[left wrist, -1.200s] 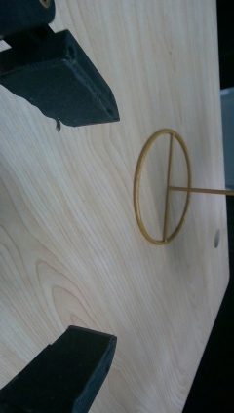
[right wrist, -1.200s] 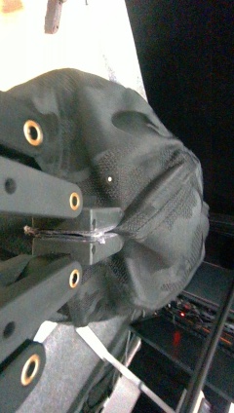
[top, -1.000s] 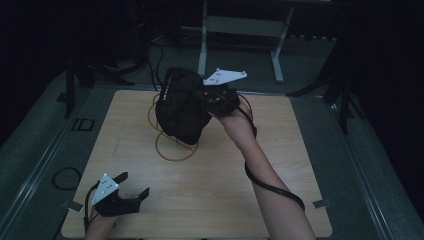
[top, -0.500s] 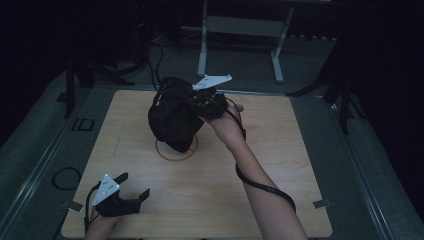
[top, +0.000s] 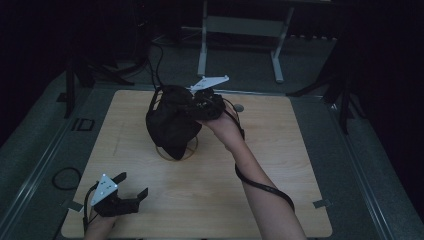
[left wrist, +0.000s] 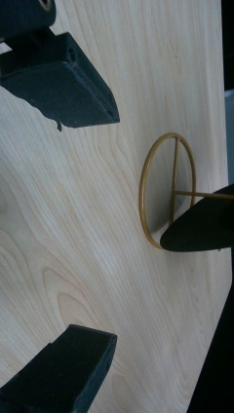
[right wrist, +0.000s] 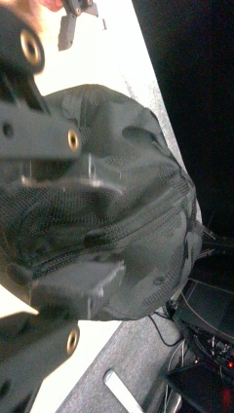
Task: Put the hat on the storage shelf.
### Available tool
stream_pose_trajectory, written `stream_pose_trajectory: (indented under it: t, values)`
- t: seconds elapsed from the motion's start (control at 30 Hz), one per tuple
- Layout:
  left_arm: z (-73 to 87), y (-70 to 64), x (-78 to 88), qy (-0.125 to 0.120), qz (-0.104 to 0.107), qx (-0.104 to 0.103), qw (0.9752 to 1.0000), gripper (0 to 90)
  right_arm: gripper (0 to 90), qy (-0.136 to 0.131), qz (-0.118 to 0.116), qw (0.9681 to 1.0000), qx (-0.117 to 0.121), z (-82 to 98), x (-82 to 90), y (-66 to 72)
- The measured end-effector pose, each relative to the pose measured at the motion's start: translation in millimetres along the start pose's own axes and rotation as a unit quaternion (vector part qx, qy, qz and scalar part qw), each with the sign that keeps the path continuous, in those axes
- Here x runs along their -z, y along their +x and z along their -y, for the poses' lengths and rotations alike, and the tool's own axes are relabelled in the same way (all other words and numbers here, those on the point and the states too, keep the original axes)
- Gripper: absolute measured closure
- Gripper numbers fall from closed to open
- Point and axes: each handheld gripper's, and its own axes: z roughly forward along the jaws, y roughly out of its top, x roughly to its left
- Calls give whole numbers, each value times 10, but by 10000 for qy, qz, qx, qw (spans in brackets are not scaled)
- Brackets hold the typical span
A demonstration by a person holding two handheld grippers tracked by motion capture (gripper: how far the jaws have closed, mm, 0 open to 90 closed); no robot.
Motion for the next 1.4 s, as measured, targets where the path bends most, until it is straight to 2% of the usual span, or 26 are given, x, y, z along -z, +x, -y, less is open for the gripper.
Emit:
stream_pose_trajectory:
  t: [0.1, 0.27, 0.3, 0.4, 0.43, 0.47, 0.53, 0.6, 0.7, 0.77, 0.97, 1.13, 1.17, 1.3, 1.4]
  values:
    - [4, 6, 1, 20, -14, 1, 10000, 26, 415, -6, 10, 10000, 13, -12, 46, -2]
    - [11, 0, -13, 84, 4, -27, 10000, 26, 348, -5, -88, 10000, -34, -3, 116, -27]
    - [11, -2, -13, 76, 9, -21, 10000, 26, 313, -13, -195, 9998, -73, 6, 136, -40]
    - [10, -7, -10, 63, -4, -16, 10000, 26, 263, -74, -310, 9994, -132, 34, 171, -56]
    - [10, -7, -10, 43, -7, 8, 10000, 26, 219, -115, -356, 9991, -185, 54, 192, -58]
    - [10, -7, -10, 43, -7, 8, 10000, 26, 219, -115, -356, 9991, -185, 54, 192, -58]
    - [11, 1, -10, 54, -10, 21, 10000, 26, 145, -196, -345, 9991, -139, 115, 258, -57]
    - [14, -1, -16, 61, -1, 14, 10000, 26, 137, -306, -391, 9986, -165, 163, 301, -57]
    - [16, -14, -22, 78, -13, -19, 10000, 26, 126, -297, -356, 9989, -31, 245, 327, -43]
    - [13, -21, -24, 89, -22, -40, 10000, 26, 124, -274, -421, 9987, -51, 297, 331, -51]
    - [32, -30, -11, 115, -37, -40, 9999, 26, 125, -329, -309, 9990, 28, 436, 358, -71]
    - [37, -36, 1, 105, -26, -48, 9999, 26, 127, -341, -261, 9991, -15, 511, 371, -93]
    - [38, -36, 3, 99, -20, -44, 9999, 26, 128, -366, -217, 9991, -32, 595, 389, -117]
    - [40, -35, 5, 86, -9, -25, 10000, 26, 130, -284, -259, 9993, -28, 692, 387, -134]
    - [37, -37, 0, 88, -1, -46, 10000, 26, 131, -216, -289, 9993, -10, 842, 371, -134]
